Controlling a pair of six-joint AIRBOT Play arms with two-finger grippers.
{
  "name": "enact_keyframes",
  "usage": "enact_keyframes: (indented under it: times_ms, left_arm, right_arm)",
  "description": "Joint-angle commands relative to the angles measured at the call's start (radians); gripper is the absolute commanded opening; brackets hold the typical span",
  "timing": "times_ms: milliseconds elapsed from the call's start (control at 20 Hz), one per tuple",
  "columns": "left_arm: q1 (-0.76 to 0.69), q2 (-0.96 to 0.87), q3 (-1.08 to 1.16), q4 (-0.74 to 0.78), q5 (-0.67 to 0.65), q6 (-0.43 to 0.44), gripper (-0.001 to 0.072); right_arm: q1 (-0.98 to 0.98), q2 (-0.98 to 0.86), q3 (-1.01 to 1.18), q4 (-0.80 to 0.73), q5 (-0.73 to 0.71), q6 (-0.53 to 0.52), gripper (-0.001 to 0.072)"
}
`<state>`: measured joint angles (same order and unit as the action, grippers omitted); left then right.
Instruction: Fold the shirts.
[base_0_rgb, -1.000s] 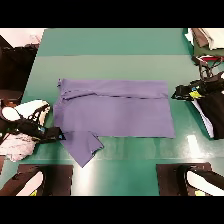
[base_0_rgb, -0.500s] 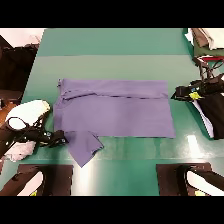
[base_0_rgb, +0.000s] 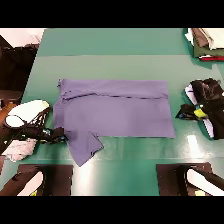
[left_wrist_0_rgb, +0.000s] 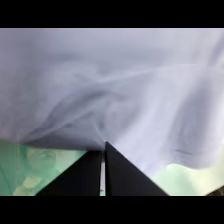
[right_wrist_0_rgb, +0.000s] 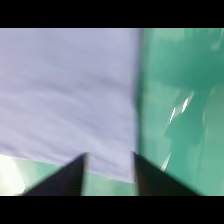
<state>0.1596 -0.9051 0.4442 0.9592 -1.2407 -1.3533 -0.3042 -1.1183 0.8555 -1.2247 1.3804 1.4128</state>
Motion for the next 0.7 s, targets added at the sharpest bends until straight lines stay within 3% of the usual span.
enact_keyframes:
  times_ms: [0, 100, 500, 550, 600, 650]
  left_arm:
    - [0.0, 0.0, 0.051, -0.012, -0.041, 0.024, 0.002]
    - [0.0, 0.0, 0.066, -0.022, -0.038, 0.026, 0.002]
    - [0.0, 0.0, 0.068, -0.024, -0.041, 0.026, 0.0021]
    - [0.0, 0.0, 0.068, -0.024, -0.042, 0.026, 0.002]
    - [0.0, 0.0, 0.068, -0.025, -0.042, 0.026, 0.002]
    - [0.0, 0.0, 0.068, -0.024, -0.042, 0.026, 0.002]
  right_arm:
    - [-0.132, -0.013, -0.138, 0.077, 0.008, -0.042, 0.0454]
    - [-0.154, -0.043, -0.193, 0.142, -0.008, -0.103, 0.0452]
    - [-0.153, -0.021, -0.283, 0.121, -0.043, -0.105, 0.0429]
    - [-0.153, -0.007, -0.296, 0.103, -0.047, -0.105, 0.0307]
    - [-0.153, 0.005, -0.307, 0.095, -0.046, -0.106, 0.0137]
    - [-0.153, 0.018, -0.314, 0.097, -0.044, -0.109, 0.0042]
